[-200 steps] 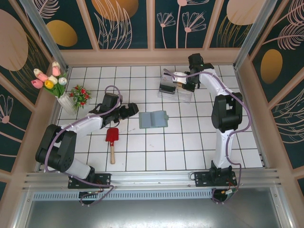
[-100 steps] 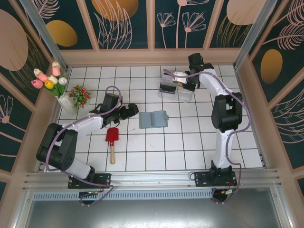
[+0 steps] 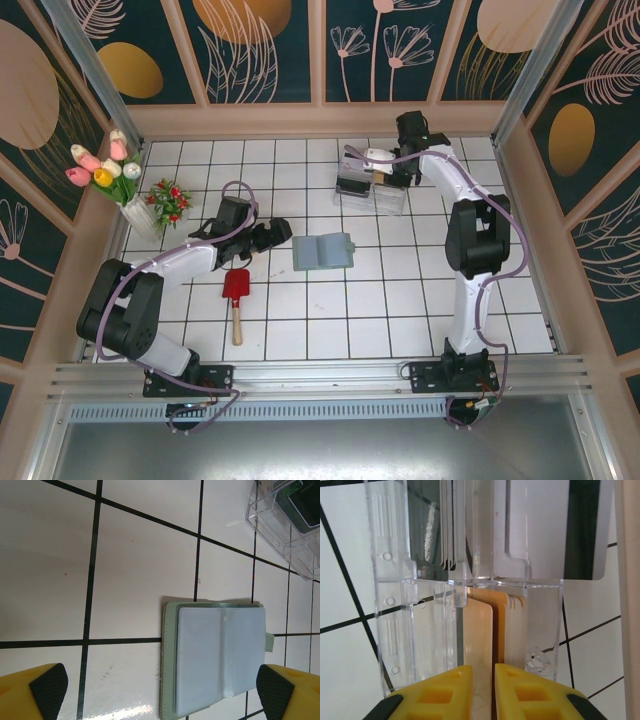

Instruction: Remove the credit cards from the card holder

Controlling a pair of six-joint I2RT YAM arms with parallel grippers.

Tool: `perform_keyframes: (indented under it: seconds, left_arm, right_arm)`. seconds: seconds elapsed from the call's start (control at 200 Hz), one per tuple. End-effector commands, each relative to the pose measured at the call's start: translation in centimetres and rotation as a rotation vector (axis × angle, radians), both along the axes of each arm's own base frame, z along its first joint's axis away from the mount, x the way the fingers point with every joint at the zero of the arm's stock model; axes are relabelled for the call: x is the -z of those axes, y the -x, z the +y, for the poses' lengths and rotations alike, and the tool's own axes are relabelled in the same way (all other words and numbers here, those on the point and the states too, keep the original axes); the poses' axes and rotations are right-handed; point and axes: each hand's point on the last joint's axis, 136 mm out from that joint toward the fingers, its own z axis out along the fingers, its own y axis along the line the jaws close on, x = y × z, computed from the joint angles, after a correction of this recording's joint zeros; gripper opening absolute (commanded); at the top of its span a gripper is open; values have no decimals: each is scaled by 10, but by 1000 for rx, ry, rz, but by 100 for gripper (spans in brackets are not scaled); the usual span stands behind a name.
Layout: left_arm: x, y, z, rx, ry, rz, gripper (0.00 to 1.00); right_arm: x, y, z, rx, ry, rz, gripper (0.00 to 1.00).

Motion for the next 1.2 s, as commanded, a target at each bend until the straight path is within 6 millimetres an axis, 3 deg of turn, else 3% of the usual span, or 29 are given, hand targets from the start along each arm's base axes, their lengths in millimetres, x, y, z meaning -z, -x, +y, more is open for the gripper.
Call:
perform_keyframes:
  seconds: [0.0, 0.13, 0.29, 0.53, 0.766, 0.836, 0.976, 1.196]
  left_arm:
    - [2, 2, -2, 22, 1, 0, 99]
    - [0, 2, -2, 20, 4, -3, 99]
    - [-6, 3, 0, 10, 0, -19, 98]
    - [-8, 10, -4, 20, 5, -21, 98]
    - [-15, 19, -32, 68, 34, -16, 96]
    - [-15, 21, -41, 72, 53, 0, 90]
    - [-14, 25, -59, 80, 101, 32, 81]
    - [-5, 26, -74, 84, 110, 77, 72]
  right_arm:
    - [-12, -9, -4, 45, -5, -45, 22]
    - [-27, -15, -2, 73, -33, -79, 22]
    - [-63, -7, 10, 109, -169, -102, 22]
    - [-132, 38, 40, 150, -547, -229, 23]
    - [-174, 80, 54, 450, -941, -184, 28]
    - [-173, 89, 56, 575, -1055, -98, 29]
    - [-144, 109, 58, 797, -1138, 83, 30]
    - [-77, 136, 77, 1036, -1124, 327, 34]
